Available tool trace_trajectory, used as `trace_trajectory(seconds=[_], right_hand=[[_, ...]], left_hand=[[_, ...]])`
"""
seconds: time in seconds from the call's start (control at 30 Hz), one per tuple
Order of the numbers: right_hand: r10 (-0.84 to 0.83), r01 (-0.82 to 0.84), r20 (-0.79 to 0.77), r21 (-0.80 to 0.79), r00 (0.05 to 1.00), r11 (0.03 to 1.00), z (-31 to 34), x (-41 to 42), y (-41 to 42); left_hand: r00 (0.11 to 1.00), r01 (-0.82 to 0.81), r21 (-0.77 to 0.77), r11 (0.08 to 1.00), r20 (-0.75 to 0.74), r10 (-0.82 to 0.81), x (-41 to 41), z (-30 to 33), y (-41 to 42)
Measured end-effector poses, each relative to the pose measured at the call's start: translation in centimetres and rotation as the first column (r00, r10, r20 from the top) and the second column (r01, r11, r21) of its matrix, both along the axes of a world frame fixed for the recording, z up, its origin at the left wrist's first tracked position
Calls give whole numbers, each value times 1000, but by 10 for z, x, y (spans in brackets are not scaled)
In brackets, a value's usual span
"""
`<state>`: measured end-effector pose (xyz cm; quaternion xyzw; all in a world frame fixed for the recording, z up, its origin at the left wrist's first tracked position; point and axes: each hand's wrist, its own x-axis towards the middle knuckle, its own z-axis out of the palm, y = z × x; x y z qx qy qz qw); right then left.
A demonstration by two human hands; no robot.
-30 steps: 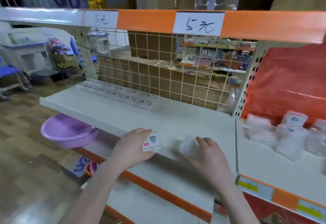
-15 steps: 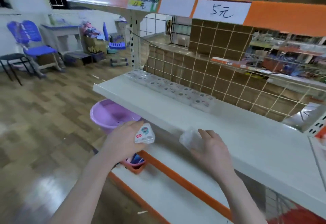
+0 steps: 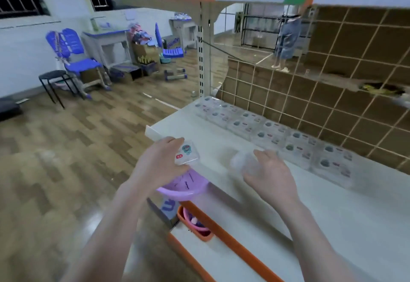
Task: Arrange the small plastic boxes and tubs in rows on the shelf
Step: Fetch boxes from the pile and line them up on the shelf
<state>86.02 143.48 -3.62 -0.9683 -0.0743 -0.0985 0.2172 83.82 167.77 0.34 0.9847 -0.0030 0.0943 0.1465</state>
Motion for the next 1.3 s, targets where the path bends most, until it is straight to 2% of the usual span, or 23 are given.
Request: trace_trajectory(seconds=[0.1, 0.27, 0.47, 0.57, 0.7, 0.87, 1.2, 1.3], right_hand=[[50, -50, 12, -19, 999, 999, 7, 43, 32], [120, -123, -50, -59, 992, 991, 11, 87, 75], [131, -140, -100, -87, 986, 986, 6, 124, 117], [105, -119, -123, -108, 987, 987, 1, 136, 138], [38, -62, -178, -132, 983, 989, -2, 147, 167], [-45, -4, -247, -194, 968, 981, -4, 154, 186], [-160, 72, -225, -355, 961, 932, 2, 164, 216], [-175, 88, -245, -330, 954, 940, 3, 167, 220]], left_hand=[[999, -42, -30, 999, -13, 42, 33, 6, 21], [995, -93, -49, 994, -24, 92, 68, 3, 53], [995, -94, -130, 987, -36, 90, 106, -6, 96], [995, -88, -165, 982, -63, 79, 125, -10, 118], [995, -4, -181, 983, -99, -14, 155, -13, 147], [996, 51, -184, 982, -65, -63, 189, -12, 178], [977, 171, -206, 964, -92, -193, 212, -23, 202], [973, 185, -204, 961, -98, -208, 212, -25, 205]])
